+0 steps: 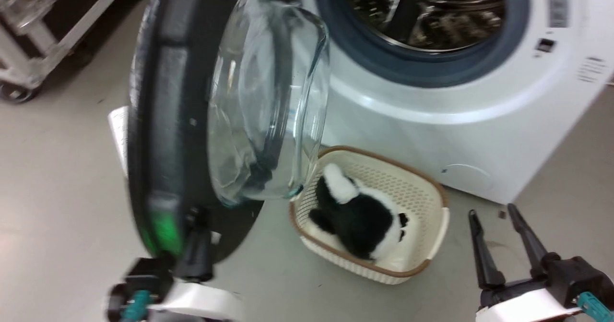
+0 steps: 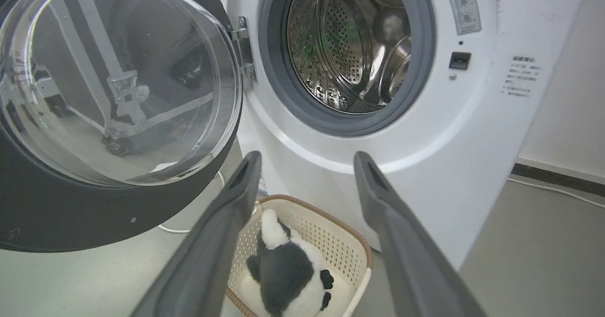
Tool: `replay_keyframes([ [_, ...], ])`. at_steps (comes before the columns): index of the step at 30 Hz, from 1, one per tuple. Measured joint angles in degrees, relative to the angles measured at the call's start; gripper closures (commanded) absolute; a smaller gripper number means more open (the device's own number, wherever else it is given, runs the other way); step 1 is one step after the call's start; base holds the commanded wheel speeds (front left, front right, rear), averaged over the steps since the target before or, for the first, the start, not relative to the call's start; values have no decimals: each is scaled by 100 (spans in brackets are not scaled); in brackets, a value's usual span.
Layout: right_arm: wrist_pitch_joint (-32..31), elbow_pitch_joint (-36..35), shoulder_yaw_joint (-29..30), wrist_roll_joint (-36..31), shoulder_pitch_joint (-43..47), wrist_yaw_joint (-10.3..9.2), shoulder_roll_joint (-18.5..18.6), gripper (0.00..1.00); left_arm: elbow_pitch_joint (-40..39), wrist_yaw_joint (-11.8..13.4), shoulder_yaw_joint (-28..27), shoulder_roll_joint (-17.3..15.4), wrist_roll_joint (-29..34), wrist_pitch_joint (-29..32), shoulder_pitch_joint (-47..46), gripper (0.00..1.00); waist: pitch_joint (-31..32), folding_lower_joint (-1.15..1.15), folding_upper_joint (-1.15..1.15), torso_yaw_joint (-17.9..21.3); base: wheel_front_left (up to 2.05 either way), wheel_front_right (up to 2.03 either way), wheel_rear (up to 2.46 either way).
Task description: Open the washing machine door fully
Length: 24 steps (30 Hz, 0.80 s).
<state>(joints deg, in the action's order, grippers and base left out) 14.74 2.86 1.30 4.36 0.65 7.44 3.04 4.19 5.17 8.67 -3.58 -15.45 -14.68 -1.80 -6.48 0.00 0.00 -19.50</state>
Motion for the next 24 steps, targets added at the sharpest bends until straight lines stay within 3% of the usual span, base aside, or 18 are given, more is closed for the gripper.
replay_keyframes([
  [9, -30, -66, -64, -255, -184, 0, -3, 0, 166, -41, -825, -467, -465, 0, -355, 100, -548, 0, 0, -190, 0, 0, 0],
  [24, -263, -469, 1, -483, -480, 0, 105, 0, 1563, -347, -2429, -2158, -1432, 331, -1746, 100, -1742, 1, 0, 204, 0, 0, 0],
])
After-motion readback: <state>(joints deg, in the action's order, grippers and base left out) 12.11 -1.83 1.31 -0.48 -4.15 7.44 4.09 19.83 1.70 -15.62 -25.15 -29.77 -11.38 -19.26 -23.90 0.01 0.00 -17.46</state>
